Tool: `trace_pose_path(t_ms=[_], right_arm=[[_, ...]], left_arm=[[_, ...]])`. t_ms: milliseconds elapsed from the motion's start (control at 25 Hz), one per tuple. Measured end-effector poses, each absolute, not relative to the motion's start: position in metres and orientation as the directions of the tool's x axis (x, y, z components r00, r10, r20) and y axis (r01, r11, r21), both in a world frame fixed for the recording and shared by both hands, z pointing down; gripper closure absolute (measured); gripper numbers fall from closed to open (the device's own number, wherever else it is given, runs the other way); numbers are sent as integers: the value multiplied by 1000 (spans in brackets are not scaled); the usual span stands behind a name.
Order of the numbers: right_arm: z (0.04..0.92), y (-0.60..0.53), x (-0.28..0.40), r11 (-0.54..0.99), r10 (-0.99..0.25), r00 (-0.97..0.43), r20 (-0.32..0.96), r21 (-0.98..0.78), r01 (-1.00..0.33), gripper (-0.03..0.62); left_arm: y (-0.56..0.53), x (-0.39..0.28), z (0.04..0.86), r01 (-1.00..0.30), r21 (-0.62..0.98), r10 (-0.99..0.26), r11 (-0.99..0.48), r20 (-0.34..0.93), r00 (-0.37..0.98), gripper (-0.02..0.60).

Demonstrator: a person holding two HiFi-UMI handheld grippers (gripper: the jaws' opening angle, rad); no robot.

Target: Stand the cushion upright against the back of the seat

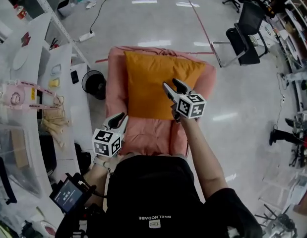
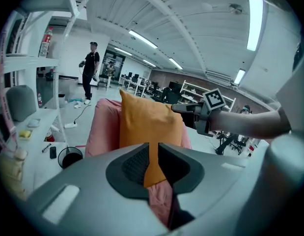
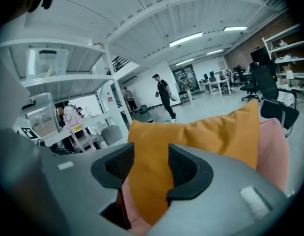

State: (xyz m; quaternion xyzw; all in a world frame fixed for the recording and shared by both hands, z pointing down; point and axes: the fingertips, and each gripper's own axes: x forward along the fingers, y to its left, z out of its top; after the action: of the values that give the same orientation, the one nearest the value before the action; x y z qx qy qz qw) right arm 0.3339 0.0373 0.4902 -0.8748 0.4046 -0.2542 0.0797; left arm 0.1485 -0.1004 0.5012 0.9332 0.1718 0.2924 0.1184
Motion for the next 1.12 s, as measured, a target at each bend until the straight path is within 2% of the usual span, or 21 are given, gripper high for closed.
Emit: trace_pose_path(t_ms=[80, 320, 360, 440, 480, 760, 1120], right_arm=[[501, 23, 332, -627, -771, 489, 407, -356, -693, 400], [541, 2, 350, -608, -767, 401, 500, -370, -702, 440], [547, 4, 357, -625, -753, 411, 514, -363, -692, 460], [556, 8, 374, -663, -721, 440, 535, -348, -663, 570], [560, 8, 382, -674, -711, 448, 541, -347, -652, 588], [584, -2, 422, -715, -663, 466, 587, -310, -627, 588], [595, -11, 459, -761, -608, 459, 647, -312, -569, 588]], left_arm=[[-98, 132, 498, 212, 345, 371, -914, 501, 782, 516], [-88, 86, 505, 125, 367, 315, -922, 522, 793, 531], [-87, 79, 508, 110, 371, 306, -922, 528, 792, 534], [-87, 69, 514, 83, 376, 291, -923, 540, 790, 538], [-88, 65, 516, 72, 377, 284, -923, 545, 789, 538], [-96, 54, 527, 20, 385, 257, -923, 574, 777, 558], [-110, 54, 523, 15, 399, 257, -917, 561, 787, 568]])
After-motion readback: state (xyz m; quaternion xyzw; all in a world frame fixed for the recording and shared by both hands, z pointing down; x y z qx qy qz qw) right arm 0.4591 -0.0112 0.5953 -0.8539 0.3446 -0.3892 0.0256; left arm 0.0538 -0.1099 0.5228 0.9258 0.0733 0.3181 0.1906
